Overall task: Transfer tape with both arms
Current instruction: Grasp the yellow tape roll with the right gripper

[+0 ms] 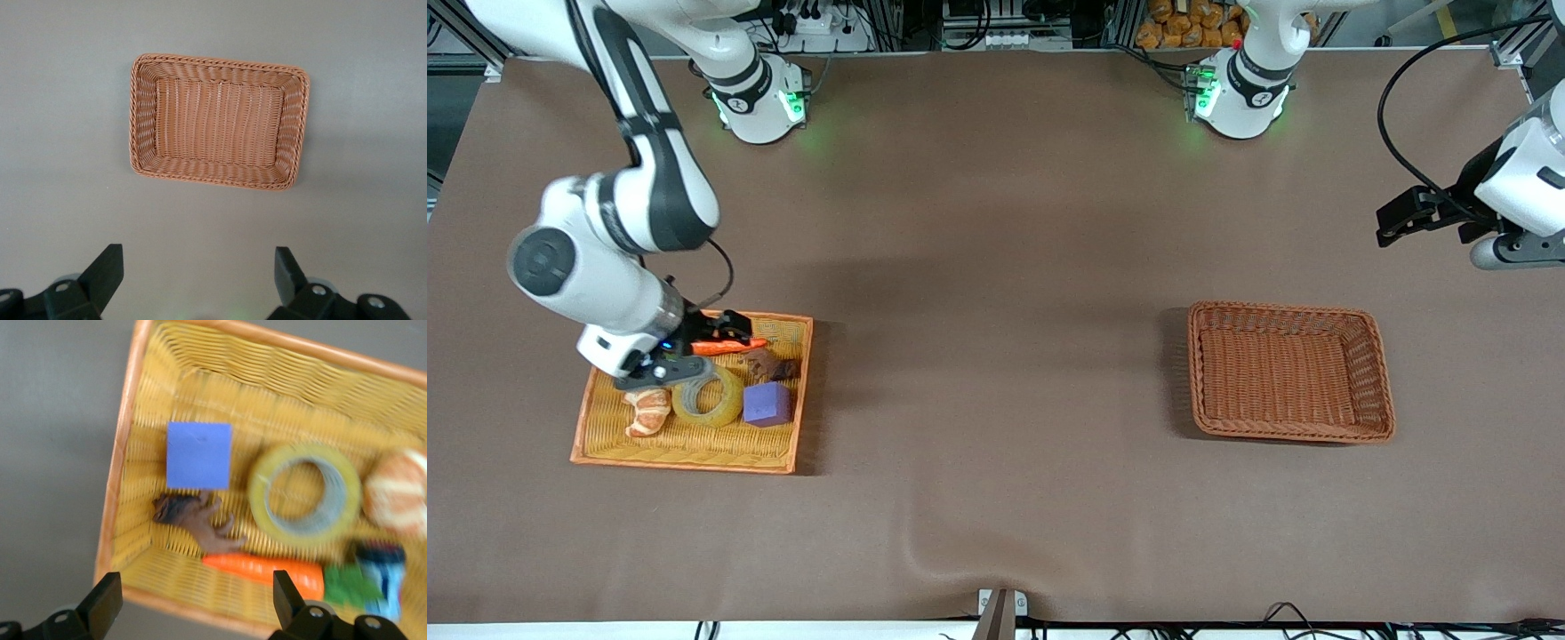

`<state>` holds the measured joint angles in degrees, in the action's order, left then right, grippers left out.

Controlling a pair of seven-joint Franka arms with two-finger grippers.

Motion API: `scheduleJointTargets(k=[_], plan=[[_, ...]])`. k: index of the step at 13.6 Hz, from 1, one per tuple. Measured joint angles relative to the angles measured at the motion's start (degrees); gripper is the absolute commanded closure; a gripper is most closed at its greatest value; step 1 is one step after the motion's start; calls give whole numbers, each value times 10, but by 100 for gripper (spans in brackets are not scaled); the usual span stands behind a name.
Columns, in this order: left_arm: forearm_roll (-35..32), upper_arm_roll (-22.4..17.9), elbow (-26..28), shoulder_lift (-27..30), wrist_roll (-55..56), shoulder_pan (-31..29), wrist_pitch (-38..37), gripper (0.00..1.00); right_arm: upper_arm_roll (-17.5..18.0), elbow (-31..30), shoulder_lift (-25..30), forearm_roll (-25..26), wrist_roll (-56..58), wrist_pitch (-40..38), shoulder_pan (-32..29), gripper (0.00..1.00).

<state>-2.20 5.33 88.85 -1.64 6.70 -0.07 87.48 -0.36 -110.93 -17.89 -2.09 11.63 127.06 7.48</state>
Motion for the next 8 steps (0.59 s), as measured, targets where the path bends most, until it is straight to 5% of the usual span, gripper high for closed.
scheduleJointTargets(k=[4, 6, 7, 8], plan=[[0, 0, 1, -4, 0, 0, 1, 0, -8, -3, -74, -21, 189, 59, -51, 0], [0, 0, 1, -4, 0, 0, 2, 0, -7, -4, -99, -35, 223, 73, -57, 10], [0, 0, 1, -4, 0, 0, 3, 0, -5, -4, -107, -36, 224, 76, -54, 22], [0, 0, 1, -4, 0, 0, 3, 0, -4, -4, -114, -36, 224, 76, -51, 53]])
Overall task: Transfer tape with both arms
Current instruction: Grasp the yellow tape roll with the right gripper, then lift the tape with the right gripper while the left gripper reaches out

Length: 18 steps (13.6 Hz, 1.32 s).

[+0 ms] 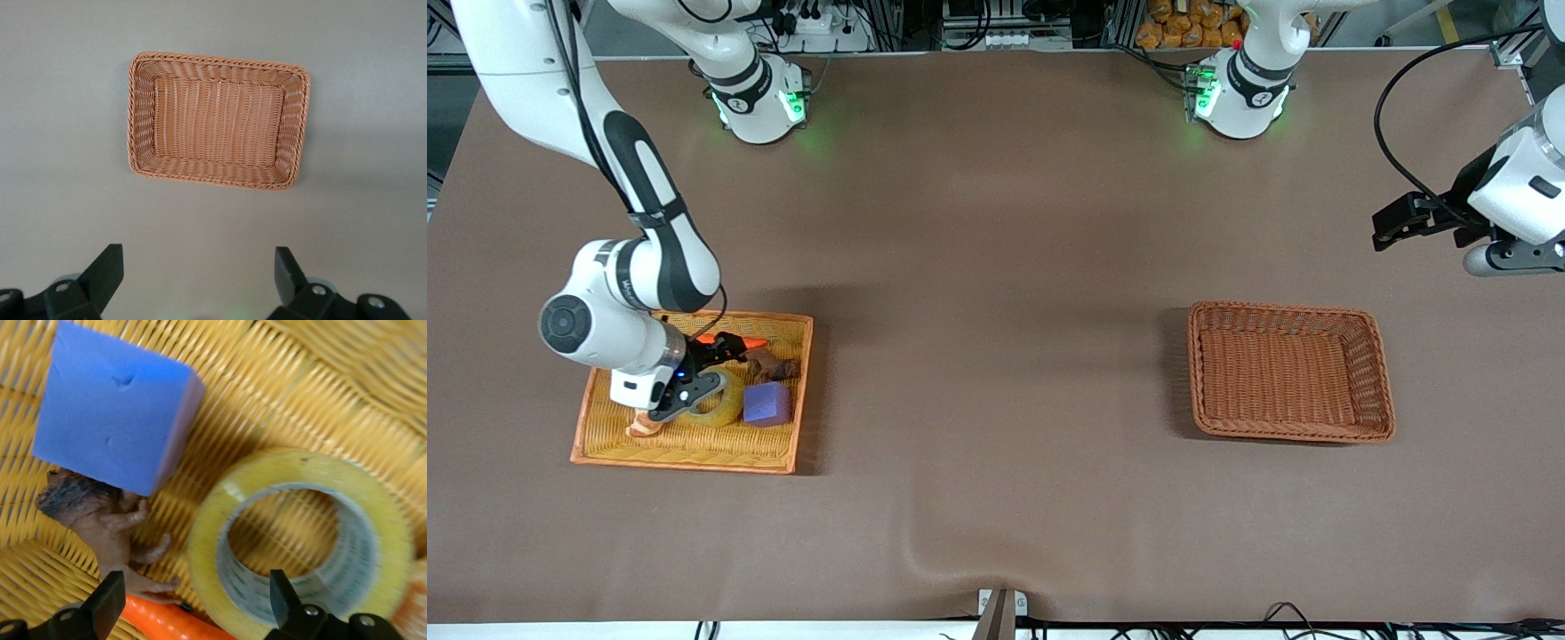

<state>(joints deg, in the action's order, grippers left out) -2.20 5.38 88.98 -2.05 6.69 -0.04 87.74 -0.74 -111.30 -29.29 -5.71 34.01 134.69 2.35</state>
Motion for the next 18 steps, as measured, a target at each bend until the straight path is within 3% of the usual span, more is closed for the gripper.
scheduleJointTargets(k=[1, 2, 7, 11, 13, 16, 18], plan=[[0, 0, 0, 0, 0, 0, 0, 0, 0, 0, -5, -1, 0, 1, 2, 94], [0, 0, 1, 0, 0, 0, 0, 0, 1, 0, -9, -2, 0, 3, 3, 100], [0, 0, 3, -3, 0, 0, 1, 0, 0, 38, -9, -5, 0, -34, 1, 100], [0, 0, 9, -6, 0, 0, 4, 0, 4, 117, 10, -12, -21, -153, 8, 100], [0, 0, 14, -6, 0, 0, 12, 0, 25, 162, 38, -33, -80, -206, 26, 100], [0, 1, 21, -11, 0, 0, 30, 0, 69, 197, 52, -54, -261, -196, 110, 100], [0, 1, 38, -16, 0, 0, 57, 0, 75, 210, 27, -54, -362, -123, 209, 100]])
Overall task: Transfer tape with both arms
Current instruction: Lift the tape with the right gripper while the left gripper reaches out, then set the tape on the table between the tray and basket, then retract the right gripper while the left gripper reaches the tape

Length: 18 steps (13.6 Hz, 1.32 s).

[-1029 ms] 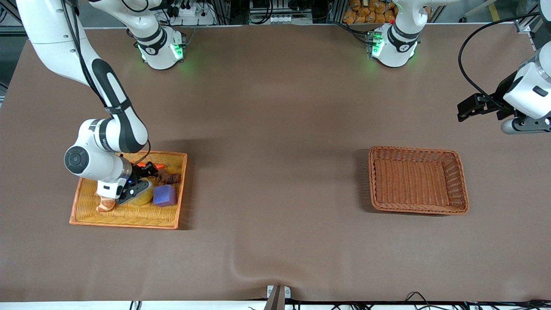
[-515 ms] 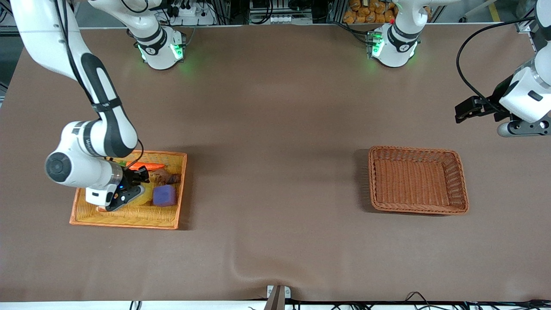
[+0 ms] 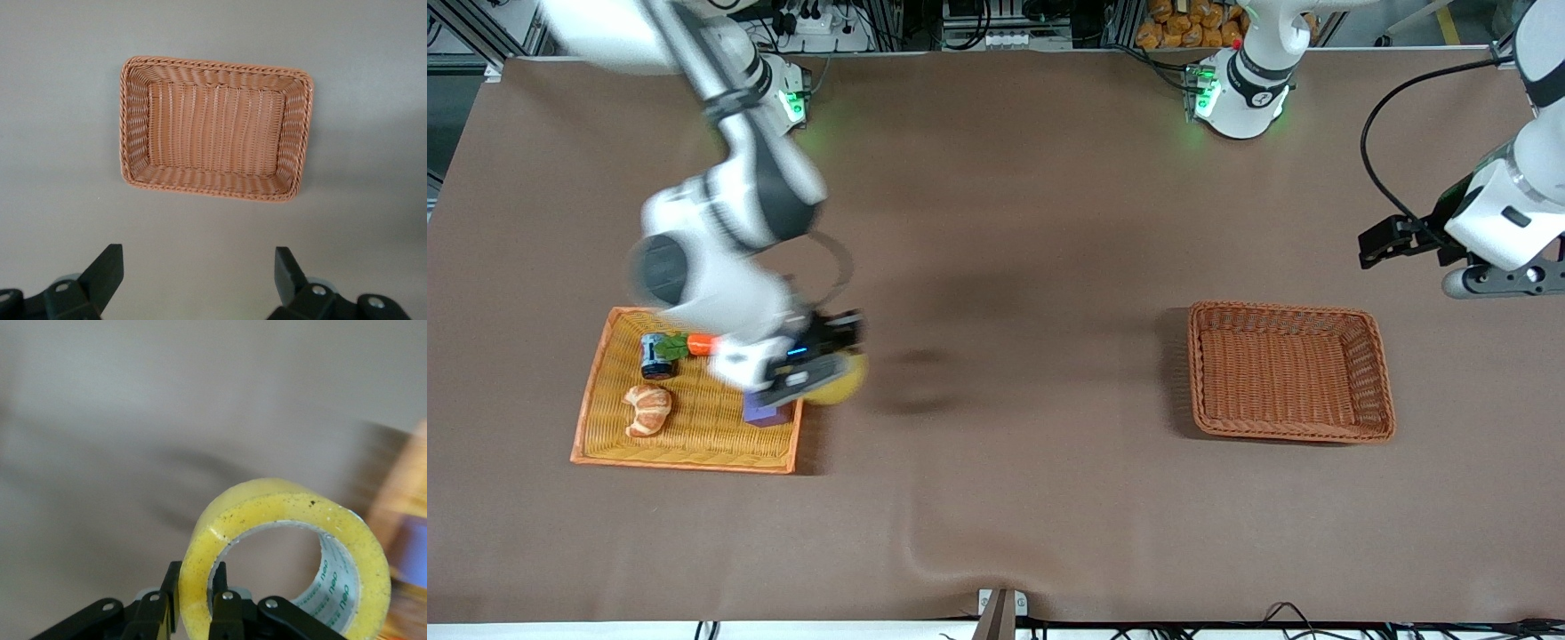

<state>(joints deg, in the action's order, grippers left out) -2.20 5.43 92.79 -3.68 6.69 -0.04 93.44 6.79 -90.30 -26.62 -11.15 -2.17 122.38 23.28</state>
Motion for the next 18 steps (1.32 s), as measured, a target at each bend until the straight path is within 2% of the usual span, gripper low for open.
scheduleJointTargets(k=[2, 4, 5, 6, 8, 9, 11, 14, 18], plan=[[0, 0, 18, -8, 0, 0, 29, 0, 0, 36, -60, 0, -59, 70, 84, 100], [0, 1, 26, -25, 0, 1, 51, 0, -1, 85, -136, 0, -112, 136, 138, 100], [0, 2, 27, -36, 0, 3, 62, 0, -1, 108, -175, 0, -126, 179, 155, 84], [0, 3, 28, -46, 0, 7, 71, 0, -2, 128, -211, 0, -133, 213, 168, 1], [0, 4, 28, -67, 0, 23, 88, 0, -4, 154, -253, 0, -137, 236, 177, 0], [0, 5, 28, -77, 0, 33, 93, 0, -9, 162, -254, 0, -137, 226, 176, 0], [0, 6, 28, -97, 1, 52, 108, 0, -21, 186, -230, 0, -138, 122, 164, 0], [2, 10, 29, -127, 46, 88, 135, 0, -41, 175, -138, 2, -117, -36, 109, 0], [40, 13, 23, -171, 134, 166, 180, 0, -54, 27, 31, 45, -62, -78, -16, 0]])
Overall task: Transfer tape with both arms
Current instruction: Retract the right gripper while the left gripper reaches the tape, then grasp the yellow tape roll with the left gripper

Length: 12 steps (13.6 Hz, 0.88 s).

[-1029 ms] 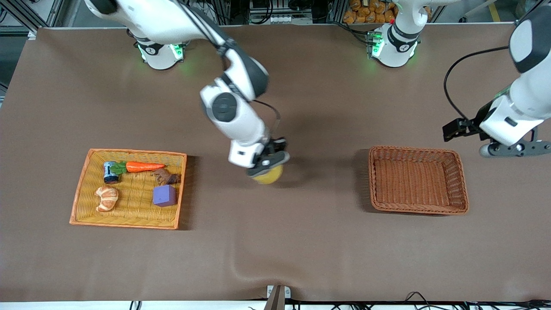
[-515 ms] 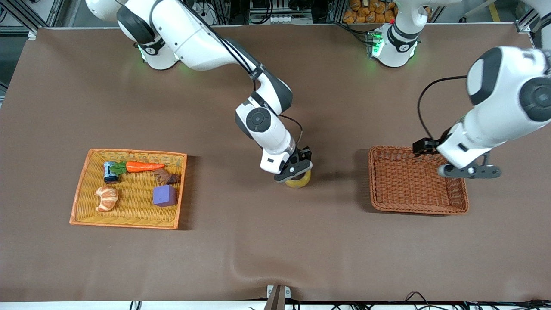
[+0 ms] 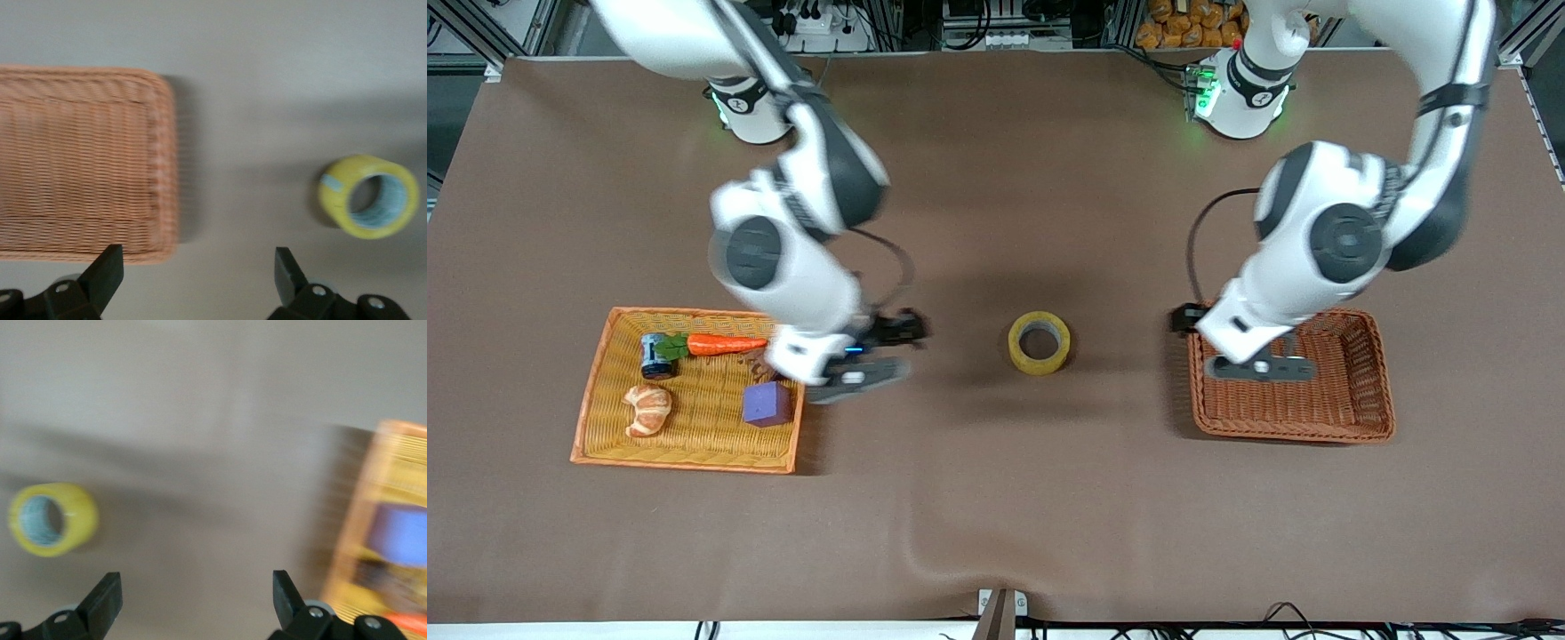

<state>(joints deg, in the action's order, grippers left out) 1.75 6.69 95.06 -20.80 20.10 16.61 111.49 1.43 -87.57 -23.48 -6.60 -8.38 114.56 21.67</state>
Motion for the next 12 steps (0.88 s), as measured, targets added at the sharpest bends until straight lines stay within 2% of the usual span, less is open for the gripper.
scheduleJointTargets(k=[3, 6, 9, 10, 11, 12], plan=[[29, 1, -18, -60, 13, 52, 25, 0, -4, -47, 94, 23, 14, -65, -82, 0], [29, 1, -31, -122, 74, 104, 104, 0, -4, -40, 157, 26, 24, -177, -156, 0], [29, 0, -35, -174, 95, 132, 165, 0, -9, -36, 210, 29, 23, -223, -197, 0], [29, 0, -37, -186, 95, 136, 180, 6, -12, -36, 219, 30, 23, -229, -208, 0], [29, 0, -38, -195, 95, 137, 189, 25, -16, -36, 224, 31, 24, -230, -219, 0], [29, -1, -39, -202, 95, 137, 193, 52, -17, -35, 225, 32, 24, -230, -226, 0]])
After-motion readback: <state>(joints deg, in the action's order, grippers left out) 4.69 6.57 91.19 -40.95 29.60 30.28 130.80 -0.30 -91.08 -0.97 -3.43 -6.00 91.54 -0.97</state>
